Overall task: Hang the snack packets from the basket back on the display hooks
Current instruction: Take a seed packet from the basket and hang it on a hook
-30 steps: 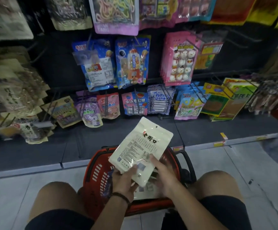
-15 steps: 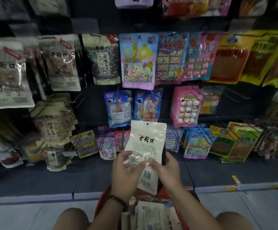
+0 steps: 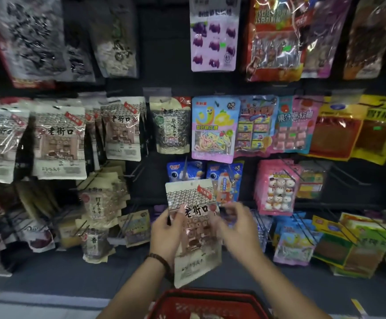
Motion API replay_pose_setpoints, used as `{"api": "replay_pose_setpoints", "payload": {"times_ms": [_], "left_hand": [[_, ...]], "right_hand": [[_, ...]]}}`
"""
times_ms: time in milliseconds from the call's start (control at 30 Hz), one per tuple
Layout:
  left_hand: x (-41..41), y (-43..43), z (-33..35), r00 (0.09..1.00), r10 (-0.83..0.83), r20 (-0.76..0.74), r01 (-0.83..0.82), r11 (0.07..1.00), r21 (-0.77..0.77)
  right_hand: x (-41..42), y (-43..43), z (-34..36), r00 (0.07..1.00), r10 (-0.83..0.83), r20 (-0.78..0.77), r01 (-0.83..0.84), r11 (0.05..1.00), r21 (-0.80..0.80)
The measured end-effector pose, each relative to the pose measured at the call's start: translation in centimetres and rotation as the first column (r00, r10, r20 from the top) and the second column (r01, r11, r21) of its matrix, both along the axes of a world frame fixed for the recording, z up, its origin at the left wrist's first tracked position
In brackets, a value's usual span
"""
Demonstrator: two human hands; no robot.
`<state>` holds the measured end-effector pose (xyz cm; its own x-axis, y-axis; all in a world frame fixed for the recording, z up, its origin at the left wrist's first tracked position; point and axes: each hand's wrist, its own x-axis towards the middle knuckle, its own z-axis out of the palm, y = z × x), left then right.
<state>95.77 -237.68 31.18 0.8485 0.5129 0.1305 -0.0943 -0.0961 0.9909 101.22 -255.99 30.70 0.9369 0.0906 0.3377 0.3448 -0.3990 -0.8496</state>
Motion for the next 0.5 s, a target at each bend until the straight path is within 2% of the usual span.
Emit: {"api": "replay_pose_setpoints", "payload": {"times_ms": [33,67,167,200,267,400,500], "left_hand": [[0.0,0.7,0.6,1.0,-0.004,-0.007,0.004,0.999,-0.035],[0.0,1.4,1.1,1.0,-0.012,-0.01,0.011,0.998,-0.064],[0.0,3.3,2.8,0.995,-0.099,-0.02,0.094,0.981,-0.167],[0.0,3.7,3.5,0.991,-0.133,-0.024,0.126,0.974,-0.189],[0.0,4.4,4.6,0.99,-0.141,-0.014,0.138,0.983,-0.123],[0.3,5.8,5.8,0.996,-0.079,0.052,0.08,0.997,-0.018],[0.4,7.3,6.6,0.997,-0.07,0.044,0.074,0.993,-0.088]], "right_hand": [[1.1,-0.2,1.2,0.998,-0.059,-0.007,0.059,0.998,0.024],[2.1,-0.3,2.5,0.997,-0.043,-0.063,0.045,0.998,0.044],[4.1,0.3,4.7,0.947,0.222,-0.231,-0.184,0.967,0.177],[4.4,0.8,5.0,0.938,0.266,-0.221,-0.225,0.955,0.194],[4.8,1.8,5.3,0.945,0.291,-0.149,-0.256,0.942,0.216],[5.0,3.9,6.0,0.948,0.303,-0.098,-0.273,0.932,0.24],[5.0,5.9,6.8,0.943,0.307,-0.127,-0.264,0.924,0.275]]}}
